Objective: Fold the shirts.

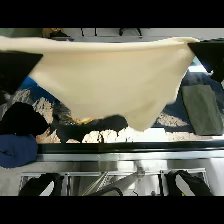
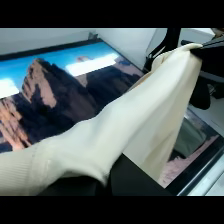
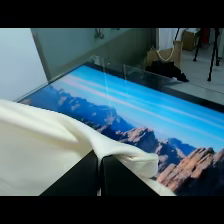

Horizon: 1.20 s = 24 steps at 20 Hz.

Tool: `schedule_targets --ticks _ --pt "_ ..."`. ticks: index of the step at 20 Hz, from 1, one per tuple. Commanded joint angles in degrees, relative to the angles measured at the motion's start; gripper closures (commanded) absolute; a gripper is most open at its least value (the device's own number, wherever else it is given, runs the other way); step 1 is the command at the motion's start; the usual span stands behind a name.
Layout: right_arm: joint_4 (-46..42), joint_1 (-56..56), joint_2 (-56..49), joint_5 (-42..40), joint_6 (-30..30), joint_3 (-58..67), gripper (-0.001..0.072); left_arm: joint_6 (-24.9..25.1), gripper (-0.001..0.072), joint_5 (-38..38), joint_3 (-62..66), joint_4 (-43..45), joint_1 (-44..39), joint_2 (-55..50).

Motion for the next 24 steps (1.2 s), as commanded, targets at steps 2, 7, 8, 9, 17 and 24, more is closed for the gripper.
schedule_targets --ticks 2,7,8,9,17,24 --pt "2.4 0.2 -14.1 4.2 -0.1 -0.5 0.0692 -0.9 0.0689 3.8 -13.6 2.5 0.0 -4.0" --pt "2.8 7.6 -38.2 1.0 -1.9 -1.9 0.0691 3.3 0.0689 11.7 -24.9 2.4 0.1 -20.4" --pt "2.8 8.8 -42.3 -0.7 -1.9 -1.8 0.0651 4.0 0.0689 13.0 -25.6 2.4 0.1 -24.3" --pt "3.0 9.5 -45.8 -2.4 -1.9 -1.8 0.0469 4.7 0.0685 13.5 -25.6 2.4 0.4 -27.8" --pt "-8.9 -5.9 -38.5 13.1 13.3 -2.8 0.0372 4.9 0.0034 -6.5 -12.2 2.5 10.7 -41.2" --pt "-28.1 -14.1 -10.8 8.9 23.9 -38.4 0.0276 7.4 0.0034 -5.1 -31.6 2.5 9.1 -39.8"
